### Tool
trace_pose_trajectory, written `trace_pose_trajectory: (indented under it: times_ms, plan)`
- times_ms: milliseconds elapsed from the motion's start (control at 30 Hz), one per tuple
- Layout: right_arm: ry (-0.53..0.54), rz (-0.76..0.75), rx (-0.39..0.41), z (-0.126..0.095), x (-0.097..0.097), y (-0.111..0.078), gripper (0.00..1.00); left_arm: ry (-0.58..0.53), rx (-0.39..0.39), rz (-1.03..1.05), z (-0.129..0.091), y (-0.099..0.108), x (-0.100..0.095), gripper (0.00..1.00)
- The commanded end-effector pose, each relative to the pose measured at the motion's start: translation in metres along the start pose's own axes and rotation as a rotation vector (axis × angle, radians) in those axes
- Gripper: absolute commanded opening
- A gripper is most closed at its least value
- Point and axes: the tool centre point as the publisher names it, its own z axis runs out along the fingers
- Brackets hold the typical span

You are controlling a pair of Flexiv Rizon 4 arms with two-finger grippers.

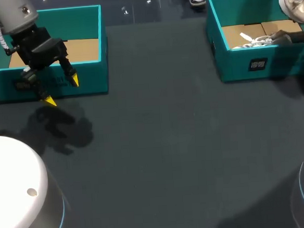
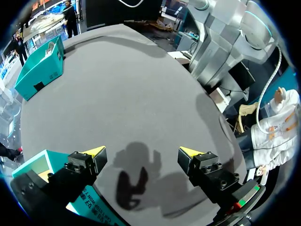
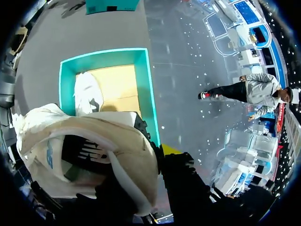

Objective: Take the shoe out of the shoebox, open the shoe tongue, remove and reinsert the insole, then place the shoe into the shoebox

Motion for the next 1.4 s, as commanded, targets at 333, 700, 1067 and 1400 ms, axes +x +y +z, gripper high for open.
trace_pose_trajectory:
  times_ms: [333,700,1067,1400]
  plan:
    - [-0.012,0.555,0.262,0.003,0.013,-0.015,0.0,-0.001,-0.003,0.0,0.0,0.0,0.001,1.0]
    - [-0.056,0.753,0.21,0.007,0.024,-0.029,0.0,-0.001,-0.003,0.0,0.0,0.0,0.001,1.0]
    - [-0.14,1.058,0.235,0.016,0.046,-0.057,0.0,-0.001,-0.003,0.0,0.0,0.0,0.001,1.0]
    - [-0.14,1.058,0.235,0.016,0.046,-0.057,0.0,-0.001,-0.003,0.0,0.0,0.0,0.001,1.0]
